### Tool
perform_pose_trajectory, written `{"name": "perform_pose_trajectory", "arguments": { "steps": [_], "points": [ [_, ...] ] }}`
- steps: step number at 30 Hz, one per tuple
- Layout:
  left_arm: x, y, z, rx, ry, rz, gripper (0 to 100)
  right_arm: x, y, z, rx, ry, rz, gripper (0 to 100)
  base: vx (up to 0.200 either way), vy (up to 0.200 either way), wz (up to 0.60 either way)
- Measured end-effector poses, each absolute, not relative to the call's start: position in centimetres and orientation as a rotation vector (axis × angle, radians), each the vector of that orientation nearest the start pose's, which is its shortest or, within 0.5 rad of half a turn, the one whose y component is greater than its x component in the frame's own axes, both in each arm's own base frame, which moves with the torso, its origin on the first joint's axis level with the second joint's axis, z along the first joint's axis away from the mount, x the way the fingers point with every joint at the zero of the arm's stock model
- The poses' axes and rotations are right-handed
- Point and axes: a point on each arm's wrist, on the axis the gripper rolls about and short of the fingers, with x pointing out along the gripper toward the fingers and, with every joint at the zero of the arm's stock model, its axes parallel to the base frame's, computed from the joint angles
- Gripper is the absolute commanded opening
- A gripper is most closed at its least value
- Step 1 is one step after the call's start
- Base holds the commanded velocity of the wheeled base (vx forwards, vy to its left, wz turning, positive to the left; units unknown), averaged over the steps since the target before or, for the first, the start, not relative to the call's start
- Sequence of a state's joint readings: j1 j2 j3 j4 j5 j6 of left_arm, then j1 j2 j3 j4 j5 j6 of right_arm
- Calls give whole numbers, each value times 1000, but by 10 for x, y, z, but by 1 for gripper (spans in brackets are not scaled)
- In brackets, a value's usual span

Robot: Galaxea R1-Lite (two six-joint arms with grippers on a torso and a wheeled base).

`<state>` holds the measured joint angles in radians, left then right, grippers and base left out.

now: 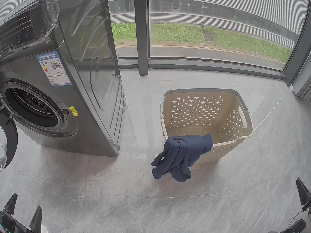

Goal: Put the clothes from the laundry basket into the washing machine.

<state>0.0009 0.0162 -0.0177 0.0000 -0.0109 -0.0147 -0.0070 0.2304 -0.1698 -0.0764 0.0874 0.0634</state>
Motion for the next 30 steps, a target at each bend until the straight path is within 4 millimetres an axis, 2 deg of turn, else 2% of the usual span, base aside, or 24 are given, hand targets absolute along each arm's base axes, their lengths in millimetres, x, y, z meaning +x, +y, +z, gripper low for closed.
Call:
{"name": "perform_pose_trajectory", "arguments": {
  "steps": [8, 15, 19, 24, 30],
  "points": [
    [-23, 0, 81, -16, -1, -10, 100, 42, 4, 155, 101, 104, 146, 100, 0, 0, 0],
    [-23, 0, 81, -16, -1, -10, 100, 100, 16, 154, 130, 220, 194, 100, 0, 0, 0],
    [-23, 0, 81, -17, -1, -10, 100, 131, 31, 147, 135, 278, 222, 100, 0, 0, 0],
    [-23, 0, 81, -18, -1, -9, 100, 168, 60, 134, 126, 340, 254, 100, 0, 0, 0],
    [-23, 0, 81, -19, -1, -10, 100, 198, 98, 118, 112, 369, 284, 100, 0, 0, 0]
  ]
}}
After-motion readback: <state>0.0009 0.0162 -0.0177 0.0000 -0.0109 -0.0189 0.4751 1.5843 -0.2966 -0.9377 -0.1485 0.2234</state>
